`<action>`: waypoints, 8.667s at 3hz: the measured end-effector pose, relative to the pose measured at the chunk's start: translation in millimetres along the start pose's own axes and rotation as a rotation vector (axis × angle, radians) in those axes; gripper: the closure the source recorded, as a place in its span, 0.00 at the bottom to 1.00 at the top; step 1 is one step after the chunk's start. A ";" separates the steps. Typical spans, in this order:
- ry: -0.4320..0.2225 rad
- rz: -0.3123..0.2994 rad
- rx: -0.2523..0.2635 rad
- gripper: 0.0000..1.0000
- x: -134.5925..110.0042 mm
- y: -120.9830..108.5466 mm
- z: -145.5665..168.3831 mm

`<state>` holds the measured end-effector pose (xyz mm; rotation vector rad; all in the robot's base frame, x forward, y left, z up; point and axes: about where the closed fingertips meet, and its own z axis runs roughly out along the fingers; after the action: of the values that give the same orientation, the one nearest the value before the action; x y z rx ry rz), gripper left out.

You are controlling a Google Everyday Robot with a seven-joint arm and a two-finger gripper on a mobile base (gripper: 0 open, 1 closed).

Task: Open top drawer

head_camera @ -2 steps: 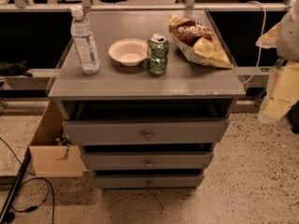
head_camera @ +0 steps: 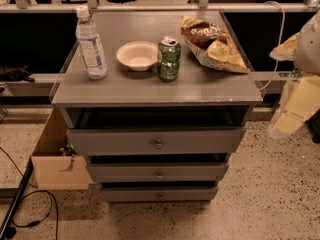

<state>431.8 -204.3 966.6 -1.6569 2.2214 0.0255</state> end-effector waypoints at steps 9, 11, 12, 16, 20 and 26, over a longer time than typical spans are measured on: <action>-0.271 0.218 -0.097 0.00 -8.8 58.1 181.8; -0.207 0.160 -0.093 0.00 -15.9 43.9 236.8; -0.192 0.143 -0.105 0.00 -18.7 42.9 254.3; -0.196 0.061 -0.086 0.00 -18.1 -13.3 319.6; -0.135 0.019 -0.092 0.00 -19.5 -28.2 349.5; -0.133 0.043 -0.096 1.00 -9.5 -31.5 350.6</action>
Offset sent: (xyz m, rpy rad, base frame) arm -0.0463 0.0433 -0.0961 0.5374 0.0466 -0.1340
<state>561.4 -124.5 649.0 -1.6067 2.1856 0.2495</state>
